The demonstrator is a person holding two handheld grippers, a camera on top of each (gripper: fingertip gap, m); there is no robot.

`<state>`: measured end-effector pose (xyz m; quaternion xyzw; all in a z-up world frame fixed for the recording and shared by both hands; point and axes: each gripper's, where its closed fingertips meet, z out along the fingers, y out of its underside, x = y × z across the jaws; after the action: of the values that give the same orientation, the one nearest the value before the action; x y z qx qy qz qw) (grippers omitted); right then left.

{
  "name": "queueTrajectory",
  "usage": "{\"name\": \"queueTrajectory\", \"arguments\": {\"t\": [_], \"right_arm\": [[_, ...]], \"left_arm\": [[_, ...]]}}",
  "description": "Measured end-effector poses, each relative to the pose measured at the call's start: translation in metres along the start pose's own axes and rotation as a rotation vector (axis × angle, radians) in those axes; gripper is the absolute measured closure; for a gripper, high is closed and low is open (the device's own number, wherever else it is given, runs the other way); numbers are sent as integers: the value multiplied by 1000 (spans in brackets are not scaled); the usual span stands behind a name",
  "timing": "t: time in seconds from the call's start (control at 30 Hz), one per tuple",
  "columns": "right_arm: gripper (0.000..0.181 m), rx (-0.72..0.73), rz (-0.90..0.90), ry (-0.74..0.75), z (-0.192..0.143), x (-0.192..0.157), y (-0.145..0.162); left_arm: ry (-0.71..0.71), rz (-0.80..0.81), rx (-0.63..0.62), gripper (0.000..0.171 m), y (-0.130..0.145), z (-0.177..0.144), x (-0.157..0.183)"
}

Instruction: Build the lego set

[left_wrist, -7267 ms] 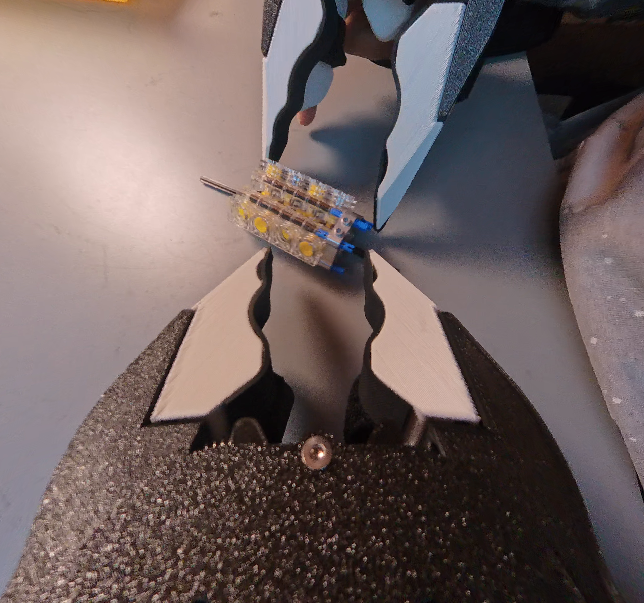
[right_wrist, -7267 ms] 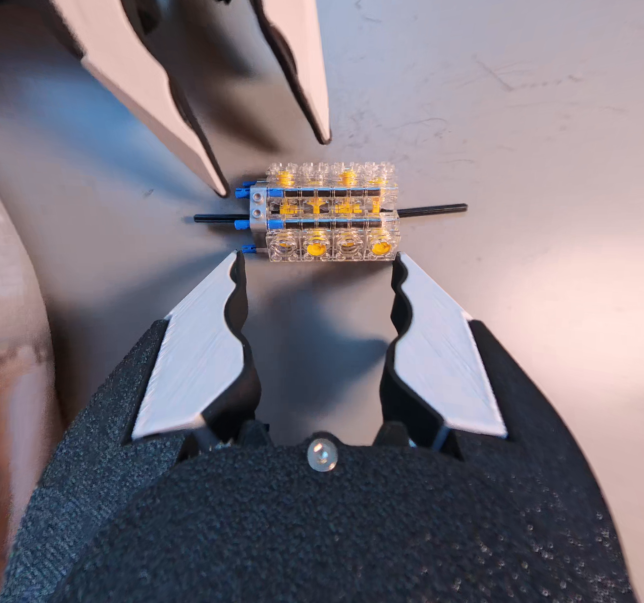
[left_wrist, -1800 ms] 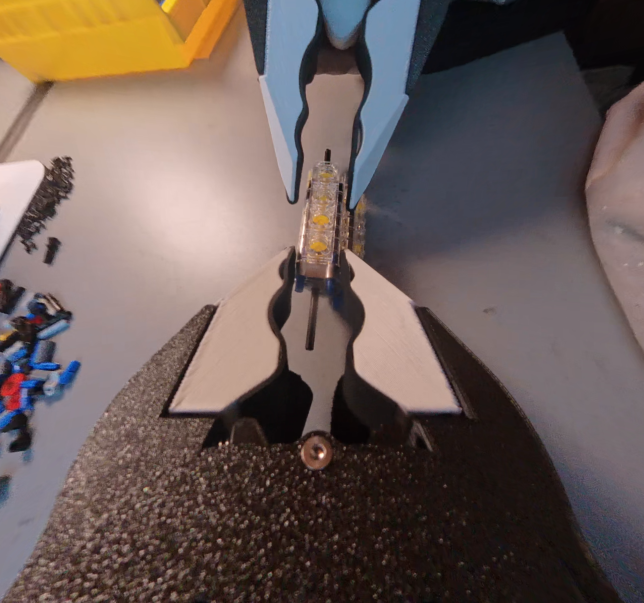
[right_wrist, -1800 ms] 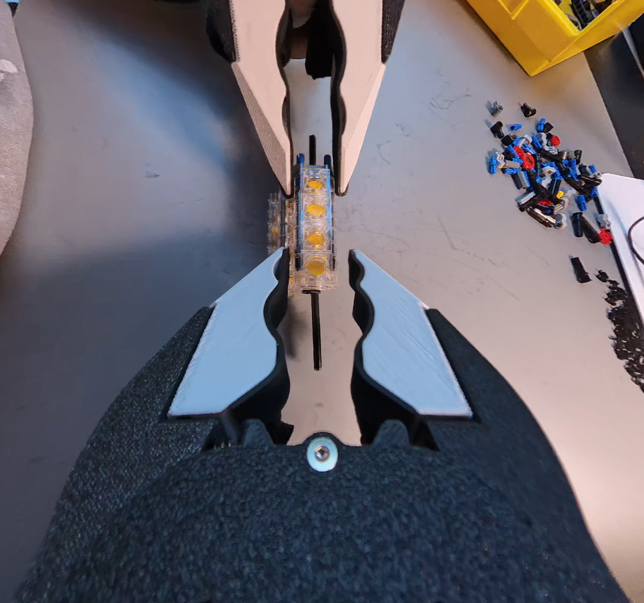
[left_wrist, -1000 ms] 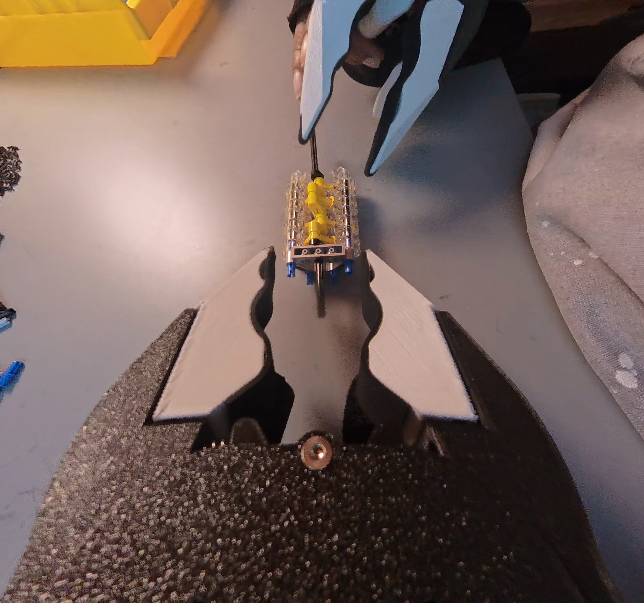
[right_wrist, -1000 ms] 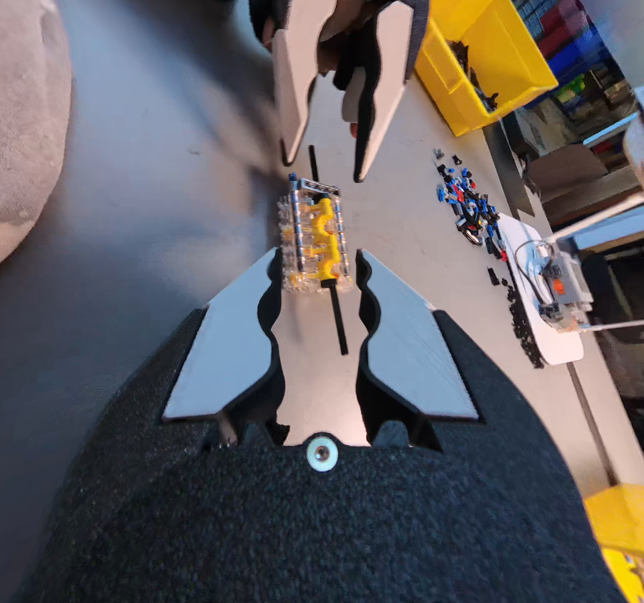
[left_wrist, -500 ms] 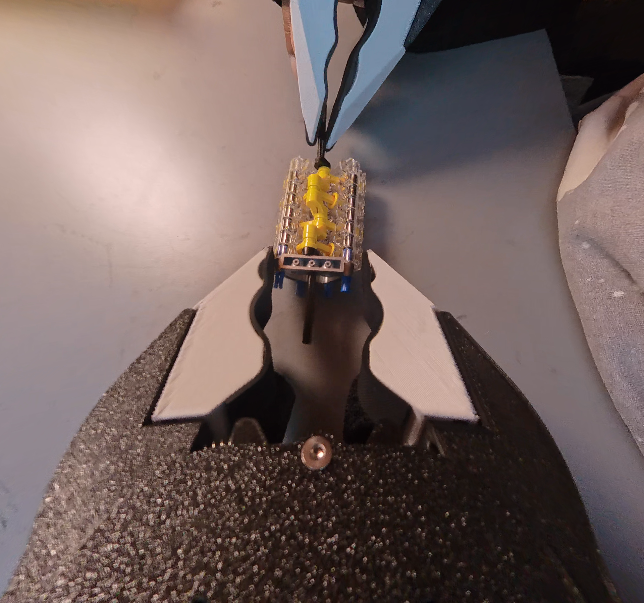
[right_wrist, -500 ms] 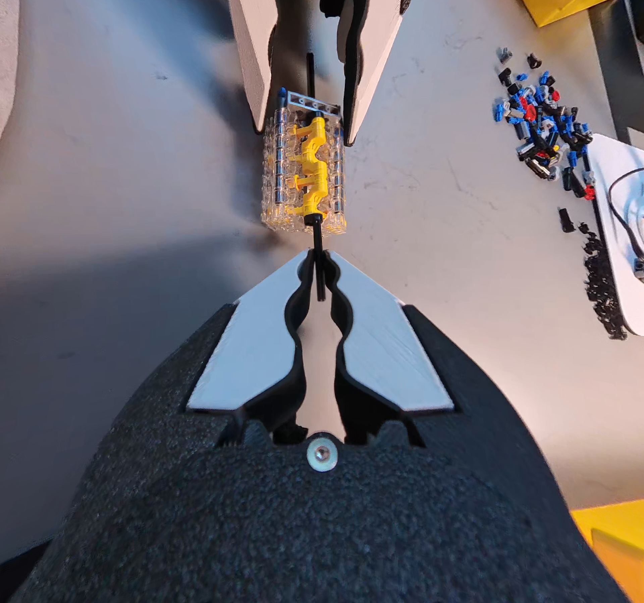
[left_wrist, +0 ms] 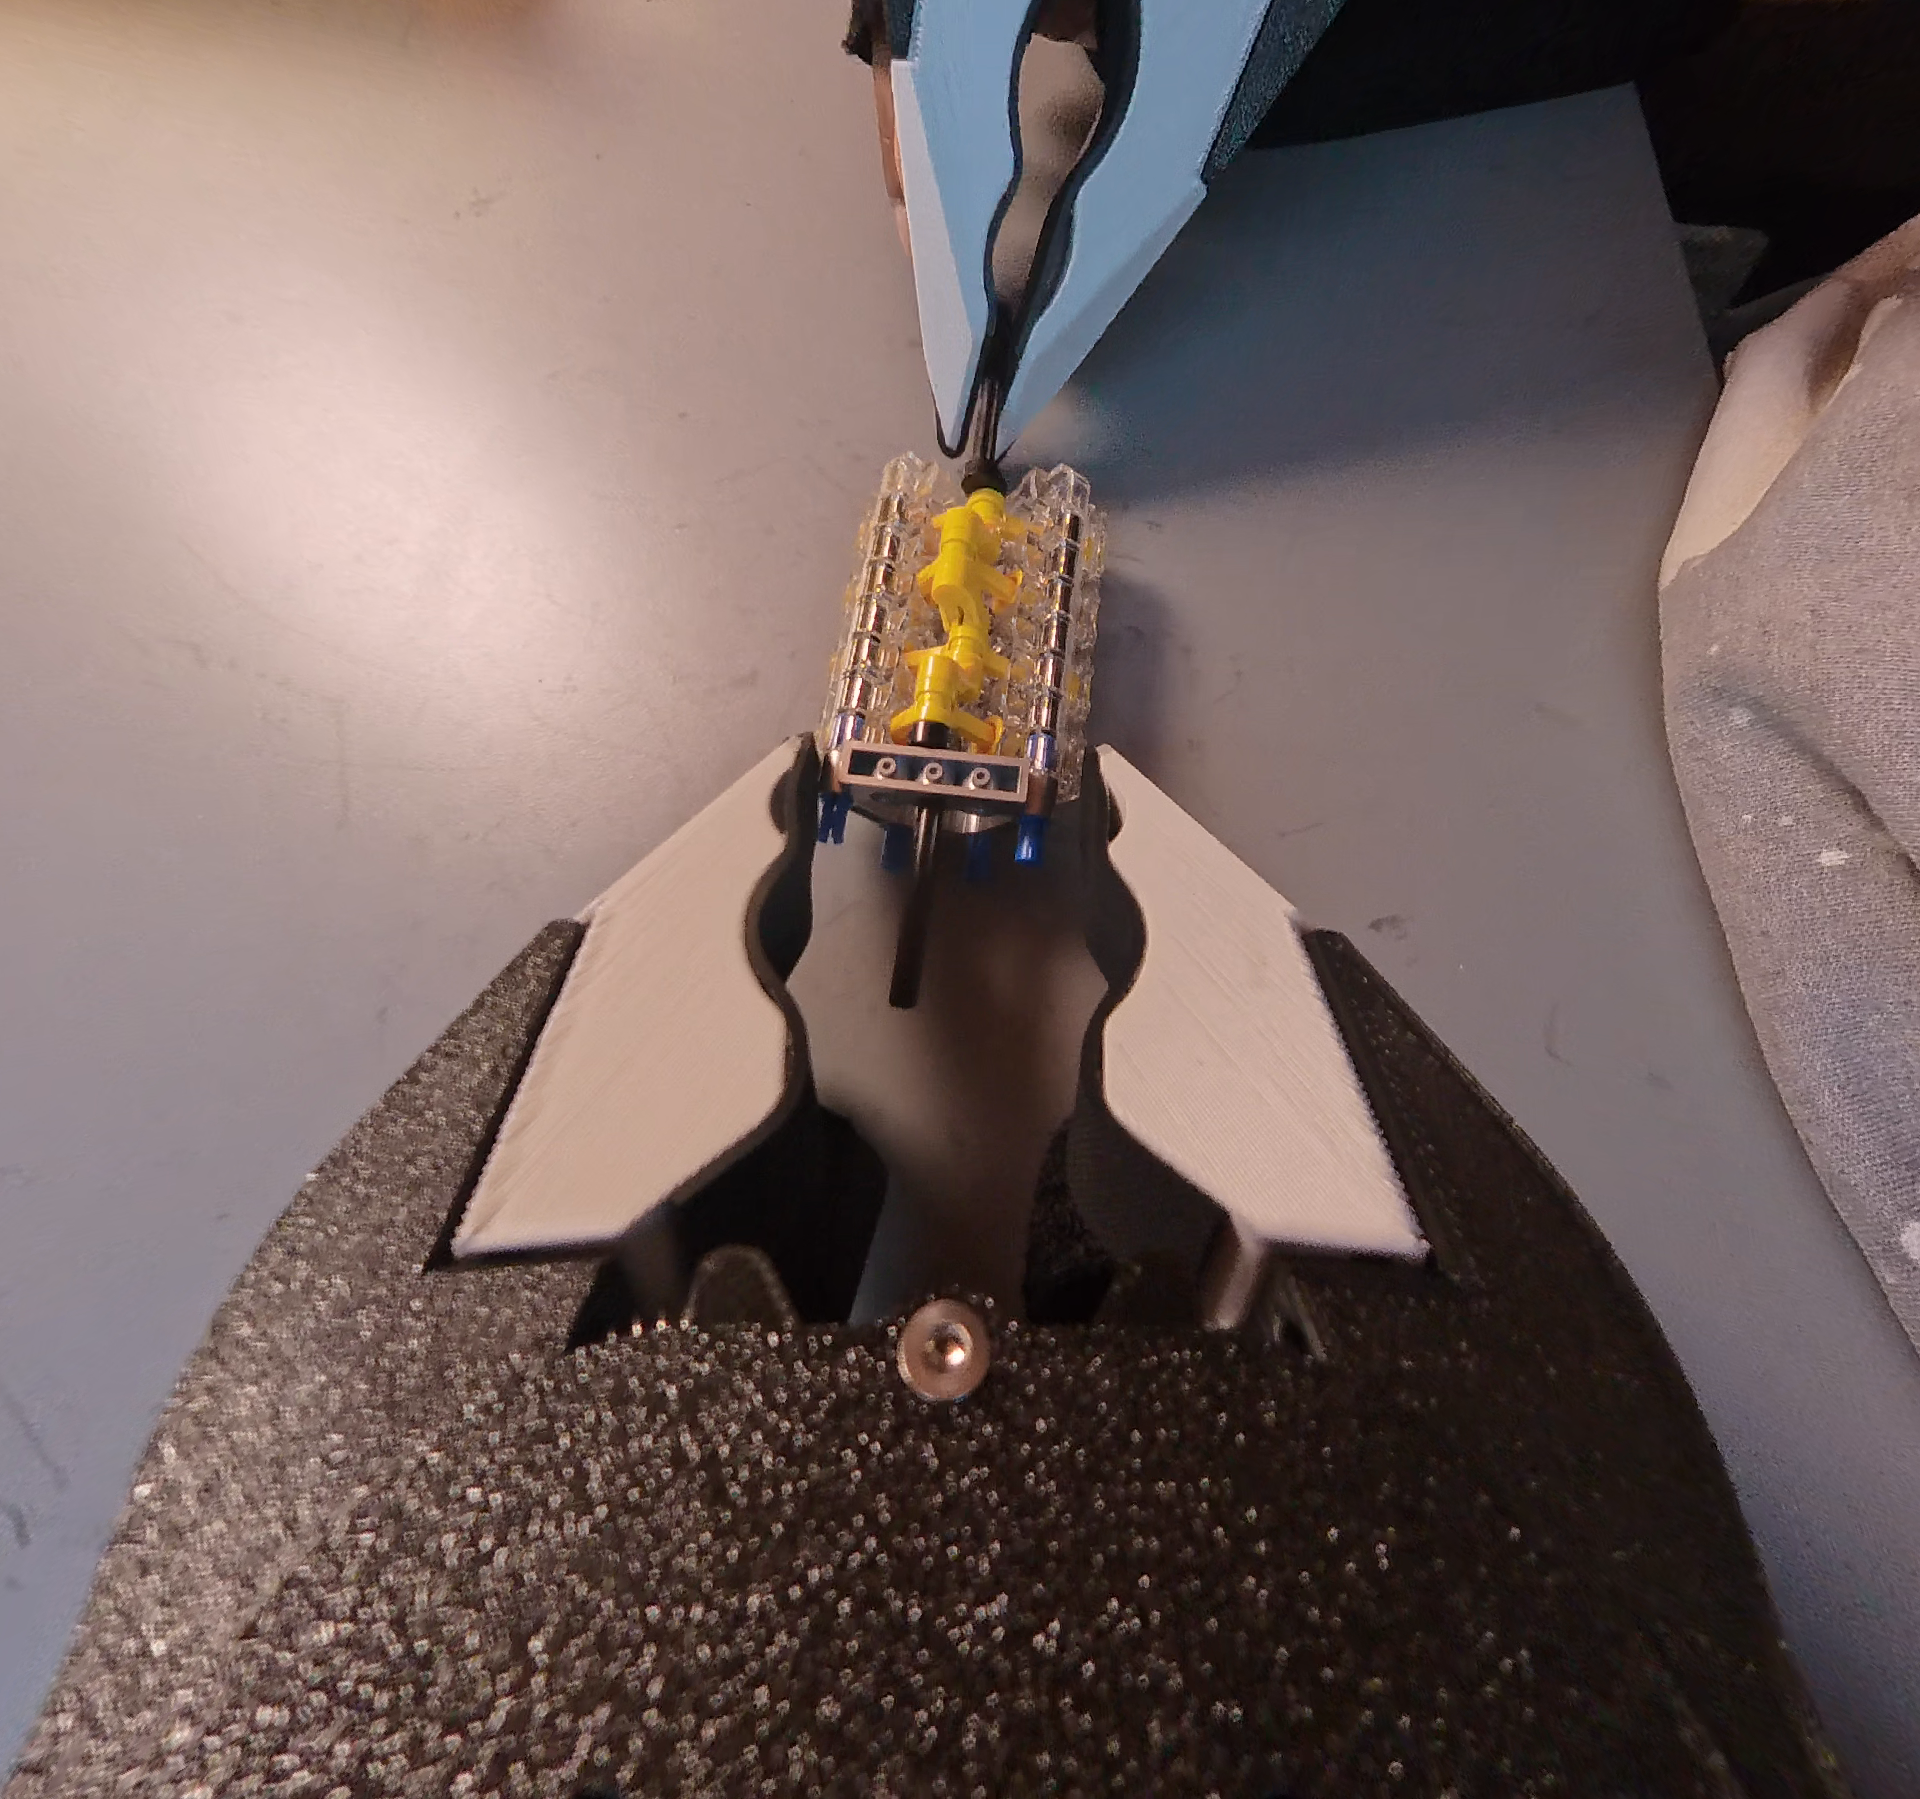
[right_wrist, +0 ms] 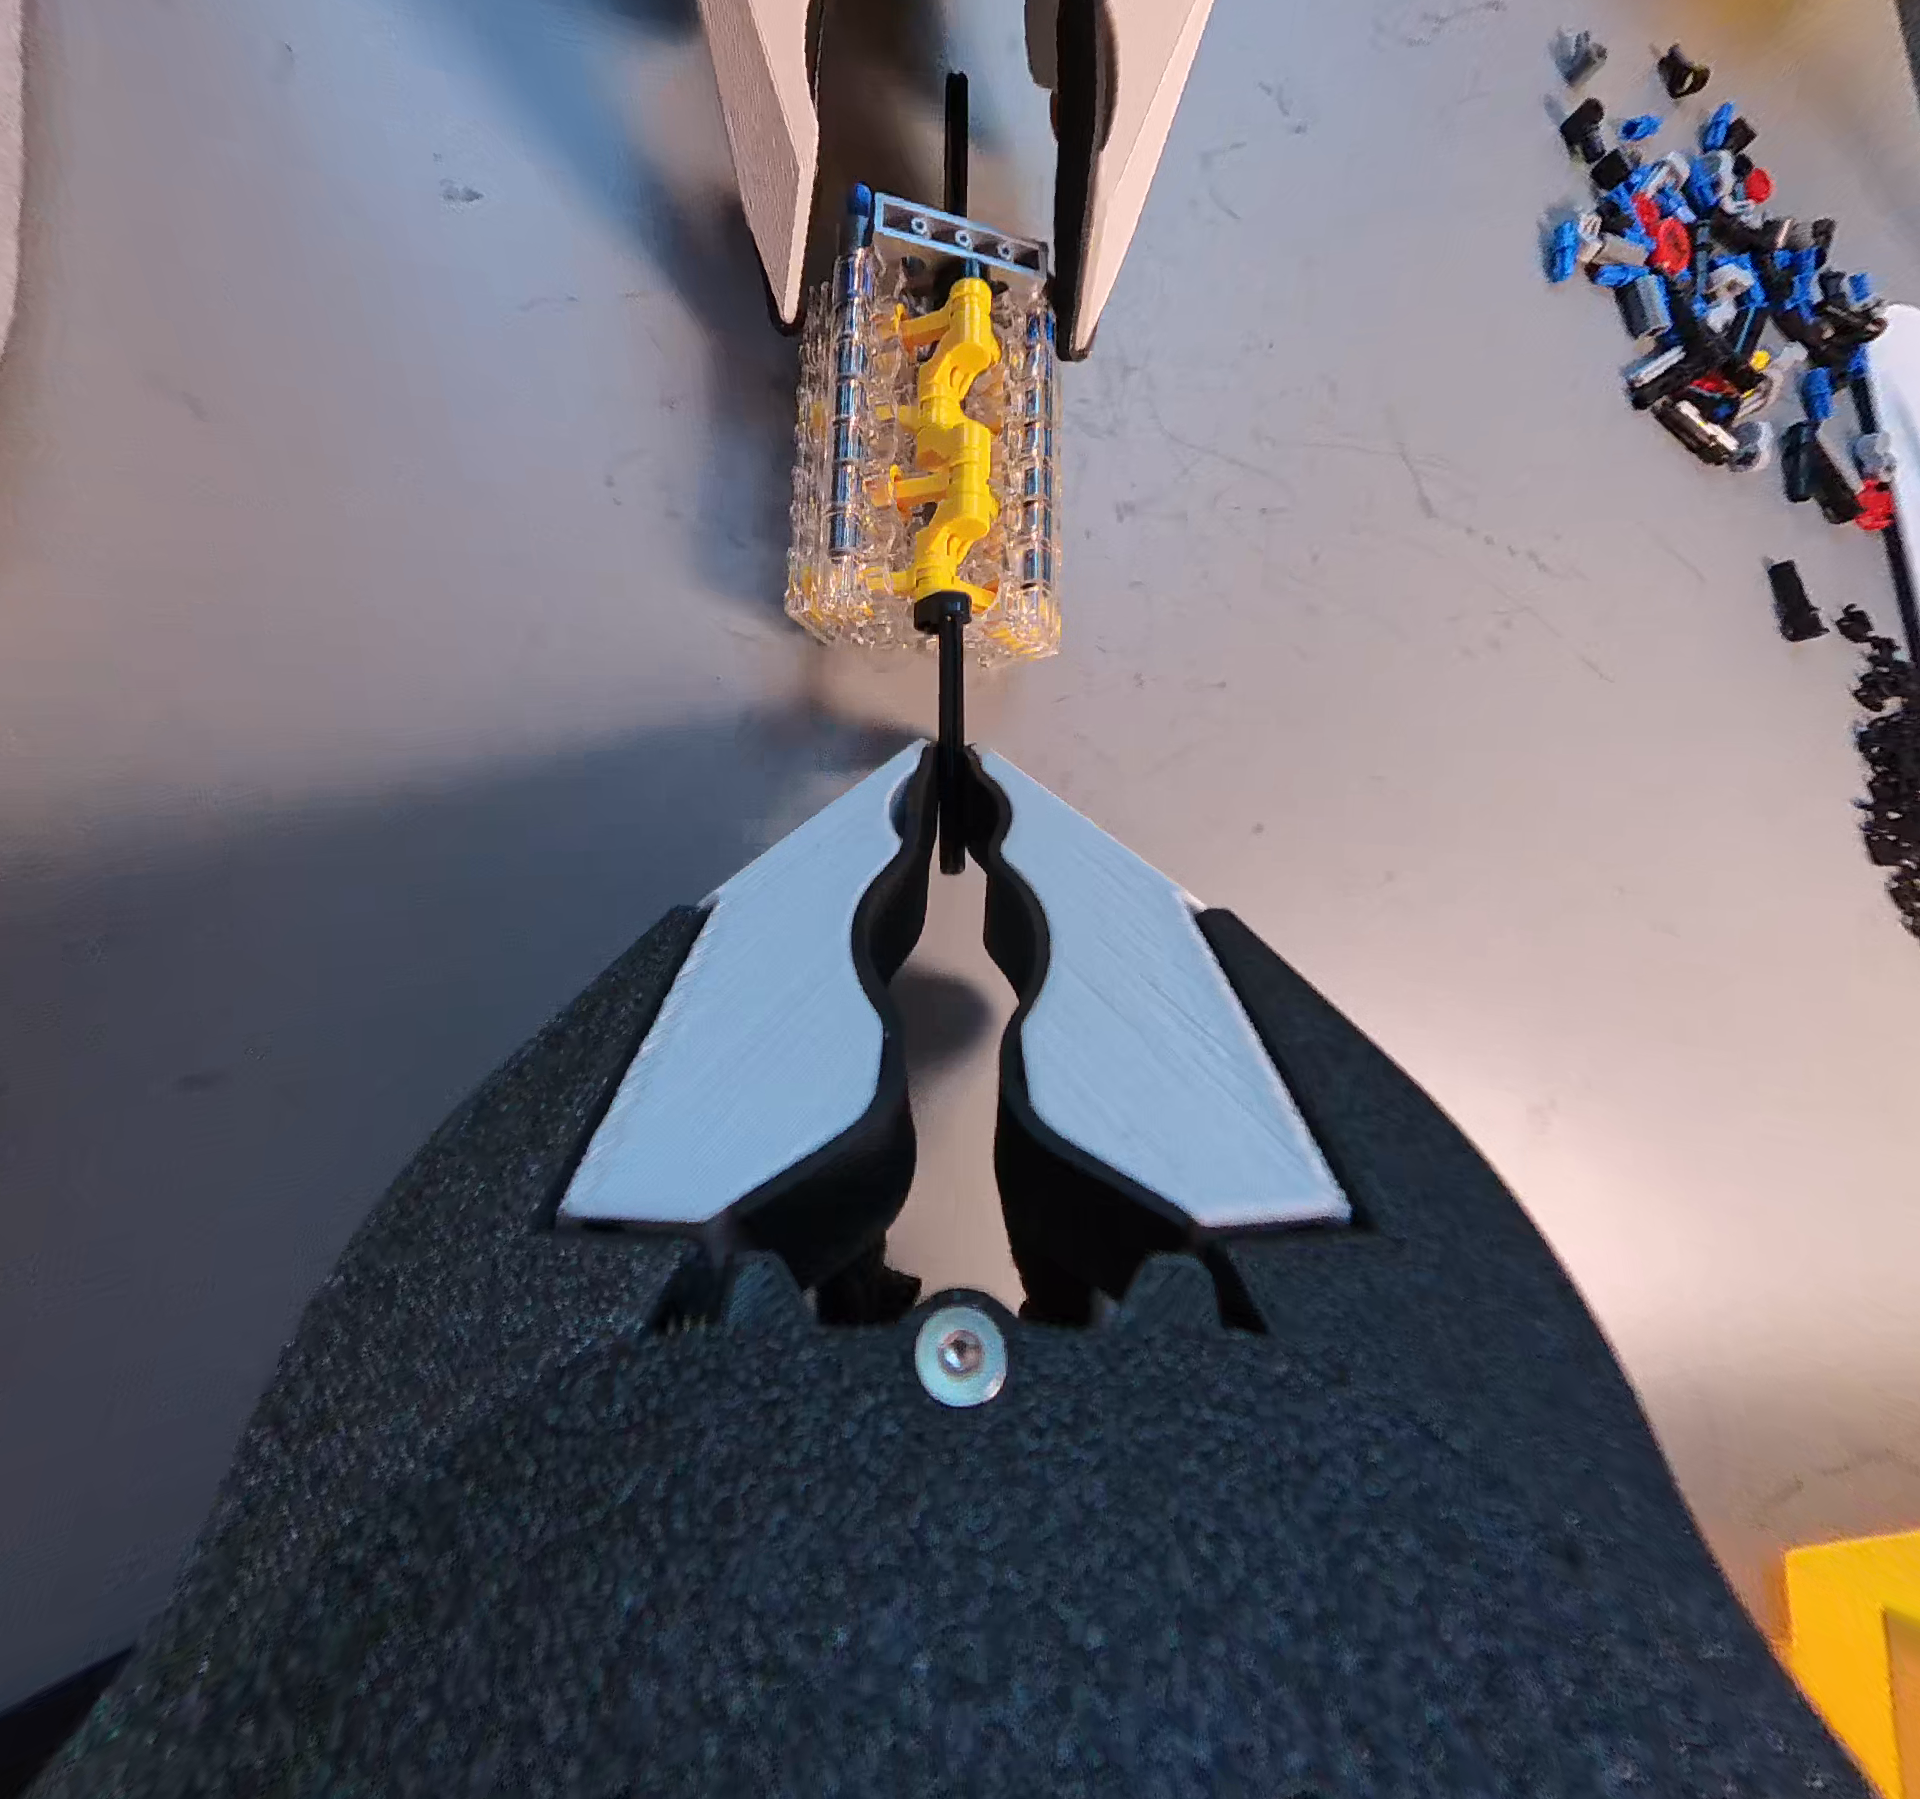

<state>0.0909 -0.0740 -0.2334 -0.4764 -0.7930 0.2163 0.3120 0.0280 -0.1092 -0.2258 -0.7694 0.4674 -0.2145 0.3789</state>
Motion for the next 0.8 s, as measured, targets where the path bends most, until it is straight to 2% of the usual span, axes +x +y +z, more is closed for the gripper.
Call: {"name": "queueTrajectory", "arguments": {"t": [0.33,0.53,0.8], "right_arm": [[176,57,16,1,-6,1,-13],[180,44,6,6,0,1,-13],[180,17,142,-82,6,-1,-8]], "left_arm": [[-3,3,3,123,0,0,0],[-1,0,9,122,0,-1,0],[1,-2,13,122,1,-1,0]]}}
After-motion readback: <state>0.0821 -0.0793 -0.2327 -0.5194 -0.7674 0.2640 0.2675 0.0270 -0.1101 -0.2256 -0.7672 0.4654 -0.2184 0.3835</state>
